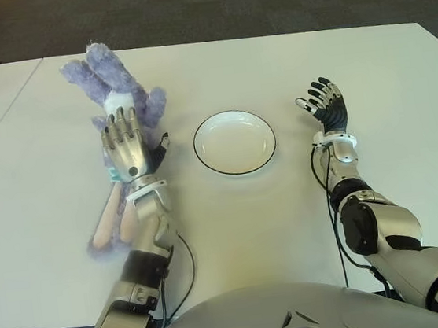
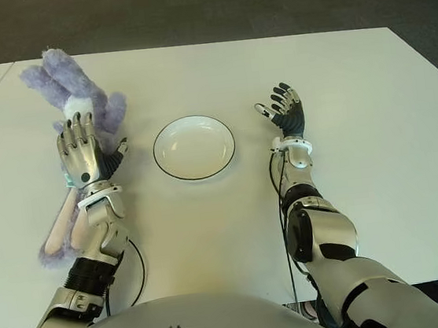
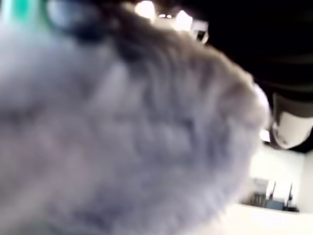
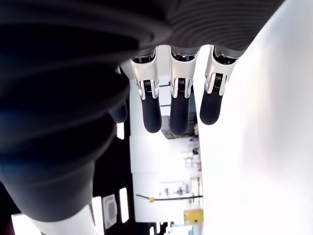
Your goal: Put the doll into the plate.
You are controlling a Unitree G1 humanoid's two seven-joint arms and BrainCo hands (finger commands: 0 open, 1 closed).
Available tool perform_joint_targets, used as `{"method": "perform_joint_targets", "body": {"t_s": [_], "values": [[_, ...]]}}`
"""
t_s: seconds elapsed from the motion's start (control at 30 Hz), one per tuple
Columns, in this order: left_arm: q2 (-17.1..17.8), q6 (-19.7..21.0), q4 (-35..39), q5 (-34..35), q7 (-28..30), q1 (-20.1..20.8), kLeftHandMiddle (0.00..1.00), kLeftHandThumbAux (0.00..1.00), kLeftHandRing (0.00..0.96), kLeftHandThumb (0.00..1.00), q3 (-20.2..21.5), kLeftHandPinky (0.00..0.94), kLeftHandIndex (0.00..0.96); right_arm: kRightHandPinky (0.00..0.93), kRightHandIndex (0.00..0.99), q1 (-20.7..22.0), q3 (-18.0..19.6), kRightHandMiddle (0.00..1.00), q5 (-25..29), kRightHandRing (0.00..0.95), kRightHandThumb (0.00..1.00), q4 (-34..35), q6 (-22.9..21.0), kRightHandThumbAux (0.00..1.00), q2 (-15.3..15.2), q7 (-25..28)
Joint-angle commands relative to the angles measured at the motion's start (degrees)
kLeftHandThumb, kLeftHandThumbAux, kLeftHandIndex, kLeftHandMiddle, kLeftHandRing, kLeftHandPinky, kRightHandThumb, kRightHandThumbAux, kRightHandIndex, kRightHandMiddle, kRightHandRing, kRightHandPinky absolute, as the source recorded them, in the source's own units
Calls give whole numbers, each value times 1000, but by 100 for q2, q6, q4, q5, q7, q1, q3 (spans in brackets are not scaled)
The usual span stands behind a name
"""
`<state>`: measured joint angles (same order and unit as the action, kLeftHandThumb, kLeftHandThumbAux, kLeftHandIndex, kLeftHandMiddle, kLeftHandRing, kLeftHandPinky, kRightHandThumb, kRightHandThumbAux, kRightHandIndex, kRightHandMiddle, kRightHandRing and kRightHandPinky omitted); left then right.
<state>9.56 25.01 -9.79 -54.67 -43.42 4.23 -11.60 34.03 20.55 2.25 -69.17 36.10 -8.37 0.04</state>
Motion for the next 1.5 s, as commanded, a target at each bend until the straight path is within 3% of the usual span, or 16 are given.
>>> {"method": "perform_joint_targets", "body": {"t_s": [0.03,0.43,1.27,1.4,1.47,1.5], "values": [[-164,-322,-246,344,-802,-446,0,395,0,166,294,0,0,210,155,-1194,-11,209,30,204,63,-787,-755,876,416,-3],[-180,-525,124,364,-1049,-683,0,382,0,159,448,0,0,208,158,-1189,14,207,66,202,77,-790,-772,870,405,29],[-303,-480,509,460,-729,-895,0,375,0,149,490,0,0,209,154,-1177,-59,202,40,198,65,-794,-807,881,363,-9],[-323,-560,215,626,-696,-856,0,375,0,151,533,0,0,228,164,-1171,-29,215,70,212,70,-794,-796,882,360,4],[-296,-698,-267,808,-703,-689,0,375,0,158,587,0,0,232,167,-1170,-18,220,79,218,74,-795,-792,881,357,5],[-241,-822,-935,995,-595,-342,0,376,0,169,637,0,0,227,169,-1172,-17,221,77,219,76,-796,-791,876,354,8]]}}
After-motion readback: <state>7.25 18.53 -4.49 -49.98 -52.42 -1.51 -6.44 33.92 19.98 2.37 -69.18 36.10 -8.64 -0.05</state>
